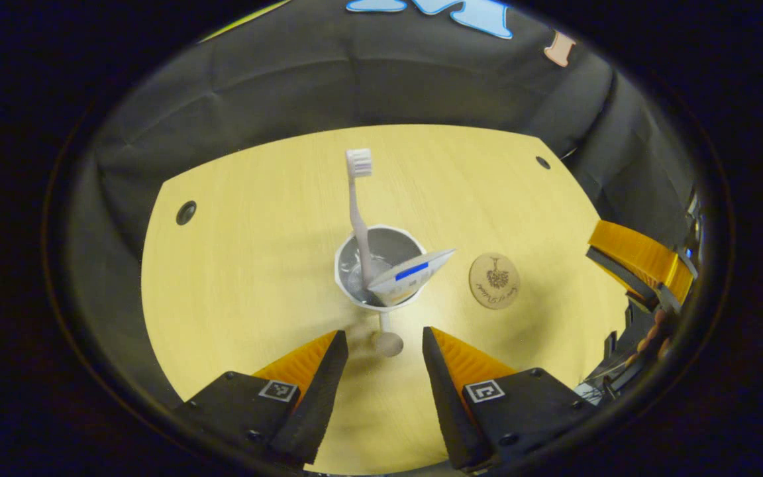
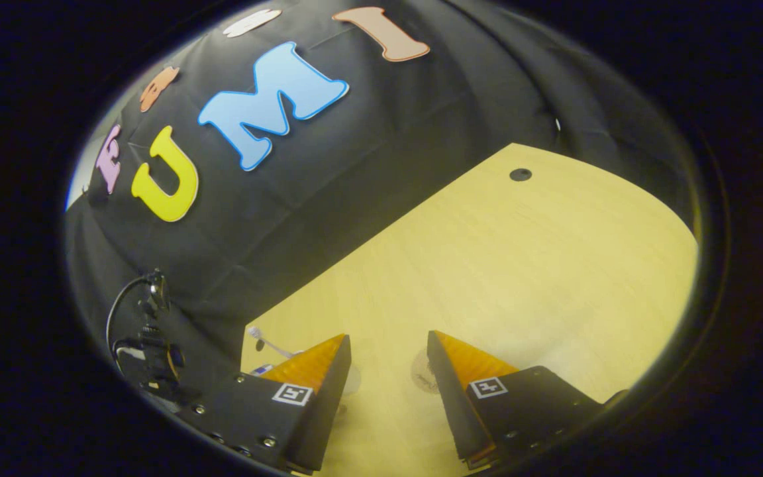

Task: Put the toothbrush and toothpaste on the desktop into the cup, then pick up the cup and place it on the coaster on the desktop.

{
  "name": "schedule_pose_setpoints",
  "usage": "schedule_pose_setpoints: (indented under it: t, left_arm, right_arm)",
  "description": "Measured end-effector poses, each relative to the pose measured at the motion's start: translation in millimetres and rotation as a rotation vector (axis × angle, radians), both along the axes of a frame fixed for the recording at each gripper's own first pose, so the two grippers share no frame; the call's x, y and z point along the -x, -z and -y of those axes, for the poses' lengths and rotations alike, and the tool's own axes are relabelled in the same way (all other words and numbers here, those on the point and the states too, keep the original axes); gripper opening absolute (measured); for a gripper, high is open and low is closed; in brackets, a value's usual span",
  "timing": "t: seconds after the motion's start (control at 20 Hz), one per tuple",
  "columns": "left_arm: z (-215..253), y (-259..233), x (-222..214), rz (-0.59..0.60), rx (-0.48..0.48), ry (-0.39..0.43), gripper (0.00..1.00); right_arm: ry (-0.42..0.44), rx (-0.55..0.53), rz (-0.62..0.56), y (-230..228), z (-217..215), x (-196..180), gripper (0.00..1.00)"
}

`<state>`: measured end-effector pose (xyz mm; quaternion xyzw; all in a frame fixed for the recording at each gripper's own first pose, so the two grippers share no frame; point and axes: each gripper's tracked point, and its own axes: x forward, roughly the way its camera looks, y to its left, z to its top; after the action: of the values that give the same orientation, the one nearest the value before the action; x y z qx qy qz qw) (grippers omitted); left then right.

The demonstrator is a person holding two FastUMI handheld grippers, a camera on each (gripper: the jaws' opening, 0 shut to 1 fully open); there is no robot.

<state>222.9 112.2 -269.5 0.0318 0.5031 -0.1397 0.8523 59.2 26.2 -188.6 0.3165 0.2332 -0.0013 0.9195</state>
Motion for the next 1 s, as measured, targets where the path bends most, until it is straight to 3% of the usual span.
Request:
schedule_pose_setpoints:
  t: [0.3,0.35,0.45,0.5,0.65,0.75,0.8,1.0]
  left_arm:
    - [4.6,28.5,-10.2,-0.083,-0.049,-0.015,0.77]
    - [5.2,32.0,-12.2,-0.094,-0.056,-0.016,0.7]
    - [5.9,35.9,-19.7,-0.093,-0.072,-0.013,0.73]
    - [5.5,38.5,-21.5,-0.099,-0.084,-0.009,0.69]
    - [8.3,43.8,-23.7,-0.129,-0.105,0.007,0.76]
    - [4.6,51.8,-26.8,-0.133,-0.125,-0.011,0.59]
    - [5.3,57.2,-26.0,-0.14,-0.115,-0.02,0.42]
    - [5.1,56.8,-25.2,-0.141,-0.12,-0.019,0.43]
  right_arm:
    - [0.024,-0.009,-0.039,15.0,18.4,7.7,0.71]
    - [0.026,-0.009,-0.045,16.7,21.8,10.6,0.71]
    - [0.031,-0.004,-0.056,21.2,27.4,13.8,0.71]
    - [0.034,-0.003,-0.063,24.1,27.4,12.9,0.71]
    - [0.049,-0.021,-0.093,34.5,34.9,14.5,0.71]
    - [0.057,-0.034,-0.106,38.7,37.9,15.2,0.71]
    - [0.059,-0.032,-0.11,41.8,39.6,15.5,0.71]
    - [0.066,-0.025,-0.123,43.8,44.5,15.9,0.71]
